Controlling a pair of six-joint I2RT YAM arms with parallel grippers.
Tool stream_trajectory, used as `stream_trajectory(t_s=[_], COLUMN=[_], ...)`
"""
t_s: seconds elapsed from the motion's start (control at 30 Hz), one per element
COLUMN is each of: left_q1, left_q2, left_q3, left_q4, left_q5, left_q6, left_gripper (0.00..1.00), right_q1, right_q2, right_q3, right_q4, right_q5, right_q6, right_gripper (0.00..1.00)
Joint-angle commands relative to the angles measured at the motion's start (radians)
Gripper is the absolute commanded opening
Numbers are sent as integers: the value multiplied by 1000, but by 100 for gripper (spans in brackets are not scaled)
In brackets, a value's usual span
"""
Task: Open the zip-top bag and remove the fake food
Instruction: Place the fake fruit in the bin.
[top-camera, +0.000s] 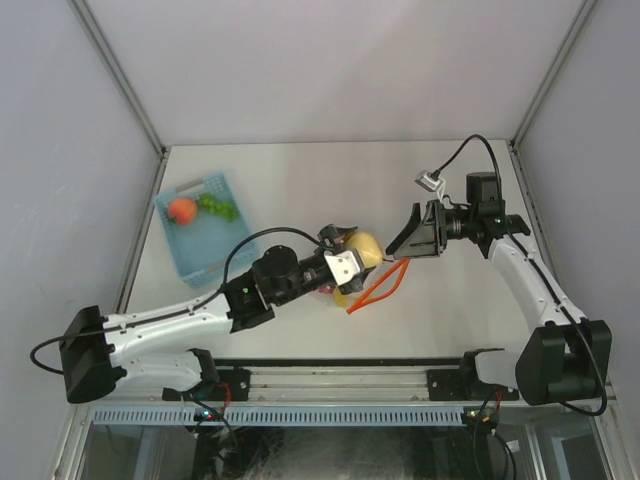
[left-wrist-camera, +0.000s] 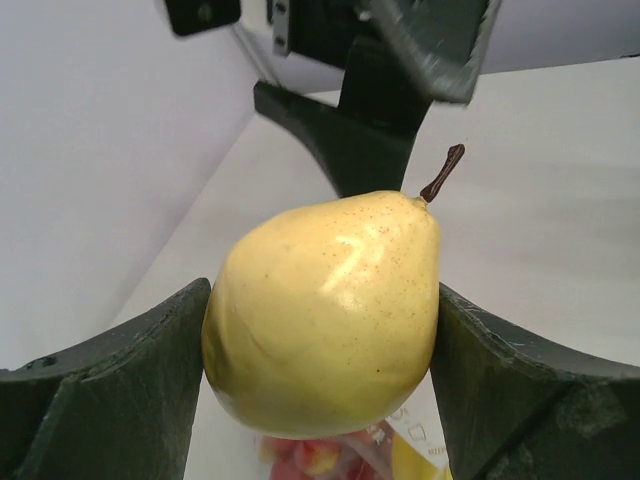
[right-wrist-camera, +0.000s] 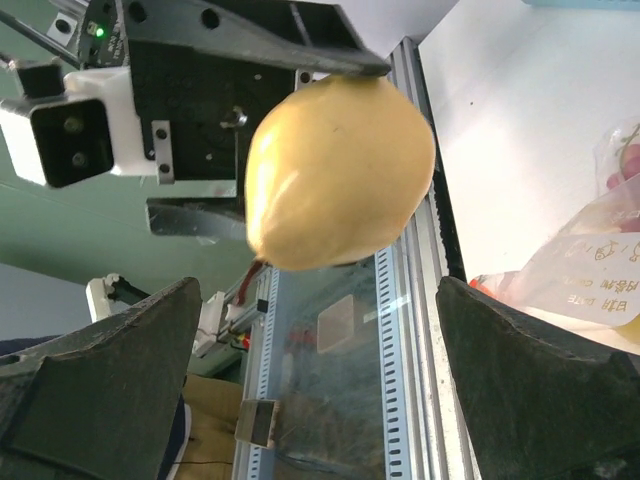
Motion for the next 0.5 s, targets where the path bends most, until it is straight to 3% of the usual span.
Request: stream_trajectory(t_s=[0.0, 0.1, 0.33, 0.47], left_q1=[36, 64, 139, 220], left_q2=[-94, -147, -274, -333], left_q3=[-57, -97, -197, -200], left_q4=[16, 14, -19, -119], left_q5=[-40, -59, -133, -155], left_q6=[-118, -206, -474, -614], left_gripper=[0, 0, 0, 0], right_q1=[-13, -31, -43, -42], right_q2=[-42, -62, -91, -96], right_q3=[47, 48, 109, 143], right_q4=[-31, -96, -474, -538], right_q5=[-55, -25, 119, 209], right_q6=[-80, -158, -612, -724], right_gripper=[100, 100, 100, 100])
